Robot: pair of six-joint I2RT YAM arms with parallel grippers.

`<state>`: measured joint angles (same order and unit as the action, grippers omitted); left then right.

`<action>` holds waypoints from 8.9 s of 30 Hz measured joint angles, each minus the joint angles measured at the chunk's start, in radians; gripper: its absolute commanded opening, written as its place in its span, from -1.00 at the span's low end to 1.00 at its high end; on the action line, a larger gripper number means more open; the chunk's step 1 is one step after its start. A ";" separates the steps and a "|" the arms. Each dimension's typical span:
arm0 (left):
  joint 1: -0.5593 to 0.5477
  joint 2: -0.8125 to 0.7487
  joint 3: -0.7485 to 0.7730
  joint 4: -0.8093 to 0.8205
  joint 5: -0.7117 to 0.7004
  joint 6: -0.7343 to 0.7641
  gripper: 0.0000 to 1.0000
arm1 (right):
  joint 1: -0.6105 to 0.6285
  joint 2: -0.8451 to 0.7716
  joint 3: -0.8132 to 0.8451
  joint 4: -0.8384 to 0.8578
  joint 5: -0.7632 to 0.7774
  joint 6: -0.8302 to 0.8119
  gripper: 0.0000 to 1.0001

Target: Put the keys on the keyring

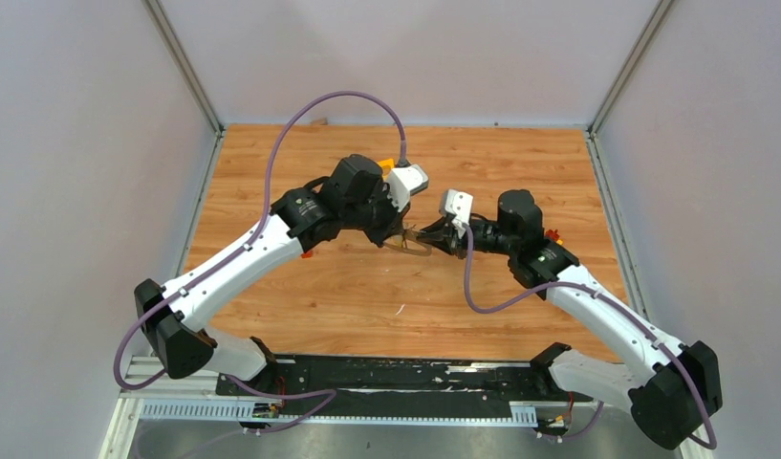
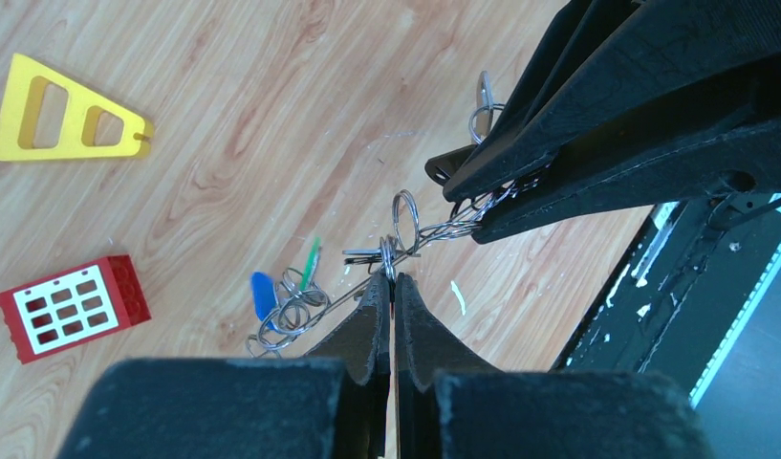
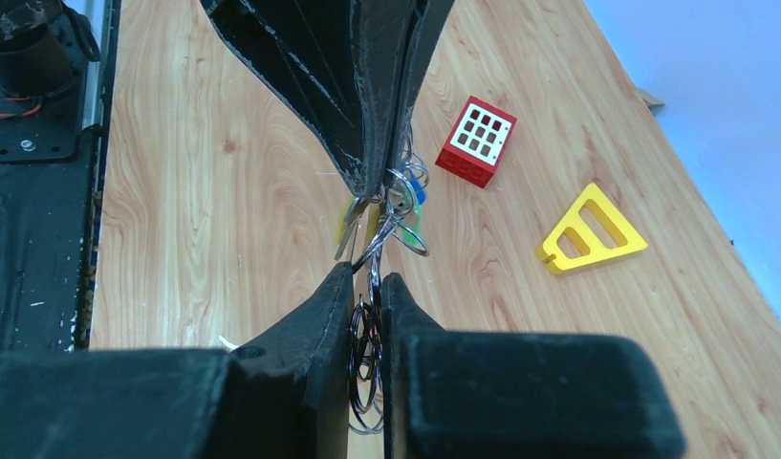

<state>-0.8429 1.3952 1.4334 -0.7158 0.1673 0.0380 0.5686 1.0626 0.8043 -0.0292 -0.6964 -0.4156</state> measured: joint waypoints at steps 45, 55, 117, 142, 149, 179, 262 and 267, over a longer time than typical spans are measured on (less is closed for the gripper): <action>0.058 0.121 0.043 -0.029 0.194 -0.008 -1.00 | 0.090 -0.157 0.036 -0.199 0.118 -0.243 -0.23; 0.059 0.009 -0.047 -0.023 0.265 0.151 -1.00 | 0.013 -0.140 0.061 -0.145 0.048 -0.069 -0.30; 0.031 -0.114 -0.187 0.085 0.416 0.275 -1.00 | -0.005 0.056 0.027 0.034 -0.328 0.093 -0.64; 0.031 -0.139 -0.204 0.106 0.416 0.255 -1.00 | 0.012 0.069 0.027 0.018 -0.361 0.051 -0.72; 0.031 -0.139 -0.209 0.108 0.416 0.255 -1.00 | 0.013 0.069 0.027 0.015 -0.360 0.051 -0.95; 0.029 -0.206 -0.219 0.151 0.363 0.317 -0.08 | -0.018 0.007 0.027 -0.002 -0.309 0.099 -1.00; 0.029 -0.078 -0.188 0.174 0.410 0.345 -1.00 | -0.068 -0.021 0.009 0.021 -0.360 0.095 -1.00; 0.029 -0.071 -0.182 0.167 0.410 0.338 -1.00 | -0.068 -0.024 0.003 0.019 -0.360 0.091 -1.00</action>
<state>-0.8139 1.3243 1.2510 -0.5484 0.5777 0.3759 0.5007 1.0389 0.8074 -0.0101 -1.0565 -0.3244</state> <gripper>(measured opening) 0.006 0.013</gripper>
